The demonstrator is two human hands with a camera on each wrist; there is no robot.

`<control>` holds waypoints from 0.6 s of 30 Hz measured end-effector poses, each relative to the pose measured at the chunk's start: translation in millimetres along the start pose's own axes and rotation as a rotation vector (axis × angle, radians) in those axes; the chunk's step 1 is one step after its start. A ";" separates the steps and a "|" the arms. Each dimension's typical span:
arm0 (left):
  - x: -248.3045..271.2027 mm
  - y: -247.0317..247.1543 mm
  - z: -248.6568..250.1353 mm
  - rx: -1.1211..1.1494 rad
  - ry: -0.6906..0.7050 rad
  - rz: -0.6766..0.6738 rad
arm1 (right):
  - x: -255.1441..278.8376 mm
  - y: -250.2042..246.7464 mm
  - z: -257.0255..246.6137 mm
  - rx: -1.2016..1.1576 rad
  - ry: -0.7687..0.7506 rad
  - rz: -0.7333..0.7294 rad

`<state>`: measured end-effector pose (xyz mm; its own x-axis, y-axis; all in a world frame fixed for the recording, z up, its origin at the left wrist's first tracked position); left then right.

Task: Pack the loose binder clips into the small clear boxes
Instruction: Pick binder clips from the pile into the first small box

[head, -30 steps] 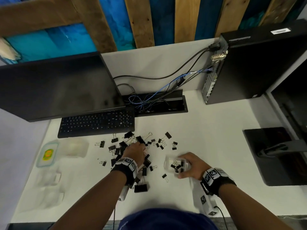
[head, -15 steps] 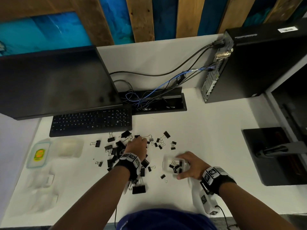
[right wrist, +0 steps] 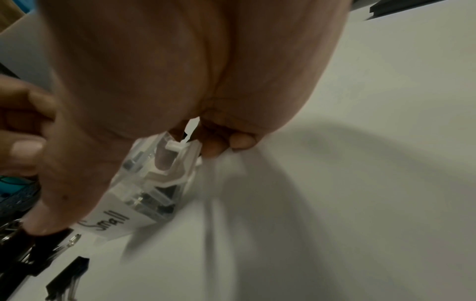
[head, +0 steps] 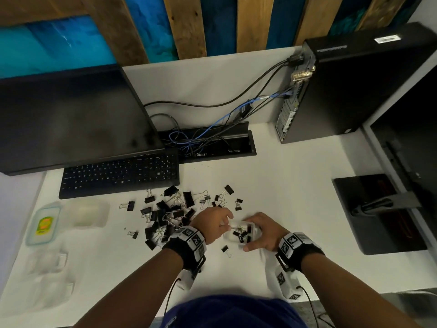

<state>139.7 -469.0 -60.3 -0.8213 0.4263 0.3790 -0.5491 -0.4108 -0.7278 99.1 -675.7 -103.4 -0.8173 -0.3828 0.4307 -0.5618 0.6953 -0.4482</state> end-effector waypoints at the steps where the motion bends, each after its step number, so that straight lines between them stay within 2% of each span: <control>1: 0.9 -1.6 -4.8 -0.023 -0.017 0.020 | 0.1 0.3 0.4 -0.005 0.001 0.005; 6: 3.7 -19.5 -38.4 -0.141 -0.199 0.157 | -0.5 1.0 3.6 -0.024 0.006 -0.001; 9: -1.0 -27.5 -54.4 -0.203 -0.278 0.186 | -0.8 0.6 3.9 -0.026 0.010 -0.007; 14: -14.0 -27.6 -57.9 -0.272 -0.282 0.187 | -0.7 0.1 3.6 -0.008 0.012 -0.010; 18: -17.9 -19.7 -55.6 -0.368 -0.303 0.131 | -0.1 0.4 5.4 -0.018 0.017 -0.018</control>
<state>173.8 -423.7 -84.5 -0.9179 0.1137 0.3802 -0.3919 -0.1101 -0.9134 98.2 -678.7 -107.8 -0.8047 -0.3851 0.4519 -0.5739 0.6995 -0.4258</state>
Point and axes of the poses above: each hand's wrist, its own x-axis away from the middle knuckle, its own y-axis out of the palm, z = x × y, the point moved 3 cm from there along -x, towards the middle knuckle, and after that the axes turned 5 degrees about -y, right-handed, at the moved point
